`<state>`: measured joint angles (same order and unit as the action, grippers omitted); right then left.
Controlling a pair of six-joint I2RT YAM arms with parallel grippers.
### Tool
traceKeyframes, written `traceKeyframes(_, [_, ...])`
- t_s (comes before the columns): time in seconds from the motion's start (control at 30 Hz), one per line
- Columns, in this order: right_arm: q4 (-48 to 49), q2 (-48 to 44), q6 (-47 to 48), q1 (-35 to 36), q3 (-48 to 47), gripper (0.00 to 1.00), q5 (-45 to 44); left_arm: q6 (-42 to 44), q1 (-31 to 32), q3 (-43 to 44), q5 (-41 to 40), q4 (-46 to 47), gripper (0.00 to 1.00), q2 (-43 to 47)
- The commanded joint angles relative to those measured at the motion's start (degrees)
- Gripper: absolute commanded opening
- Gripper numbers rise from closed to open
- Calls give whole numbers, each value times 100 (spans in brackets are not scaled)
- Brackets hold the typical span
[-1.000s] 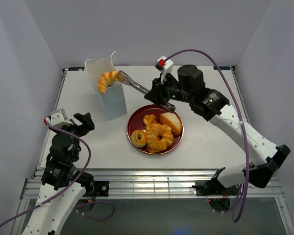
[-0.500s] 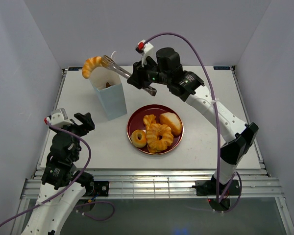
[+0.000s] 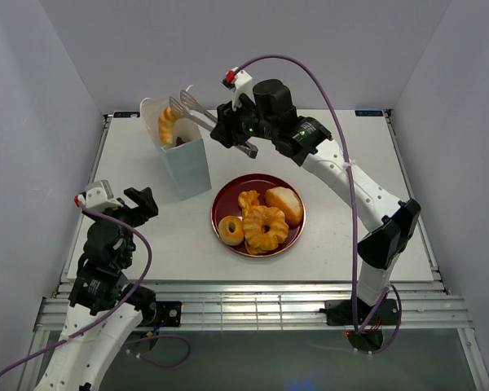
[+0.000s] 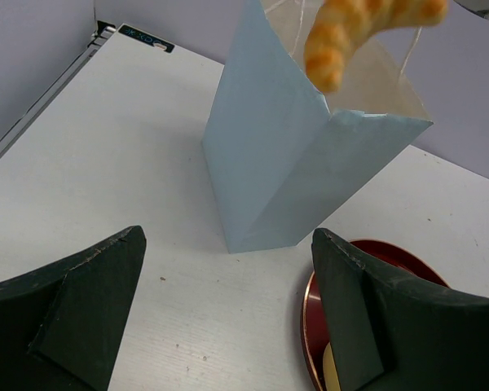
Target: Place the fake bread into the paper bag
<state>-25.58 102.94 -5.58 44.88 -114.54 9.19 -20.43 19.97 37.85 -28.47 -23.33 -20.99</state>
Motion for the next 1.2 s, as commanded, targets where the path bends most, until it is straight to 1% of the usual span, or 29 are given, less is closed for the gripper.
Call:
traceKeyframes(0.0, [264,-10,31,-59,-235,49,-93,3,25,-67,52,57,93,-45])
traceKeyframes(0.1, [264,-19,22,-76,-218,52,-93,12,25,-67,52,57,93,-54])
traceKeyframes(0.27, [264,-63,5,-94,-200,53,-40,12,42,-58,43,57,93,-63])
traceKeyframes(0.43, [247,-352,75,-94,-174,52,152,12,34,-58,34,57,93,-72])
traceKeyframes(0.47, [308,-440,110,-85,-17,52,292,12,34,-58,34,57,93,-72])
traceKeyframes(0.6, [554,-1072,110,-94,520,52,346,12,34,-58,26,57,93,-72])
traceKeyframes(0.77, [467,-1609,163,-85,1038,52,356,12,34,-67,8,48,93,-89])
traceKeyframes(0.9, [616,-2390,215,-94,2038,52,189,21,34,-58,-9,57,93,-80])
traceKeyframes(1.0, [581,-2873,225,-94,2523,52,22,12,34,-67,-36,57,93,-72])
traceKeyframes(1.03, [581,-3006,224,-85,2916,53,-40,21,34,-67,-45,48,93,-63])
traceKeyframes(1.1, [590,-3392,225,-94,3322,53,-171,21,34,-67,-36,48,93,-80])
traceKeyframes(1.17, [590,-3674,224,-94,3937,53,-549,30,34,-67,-45,57,93,-89])
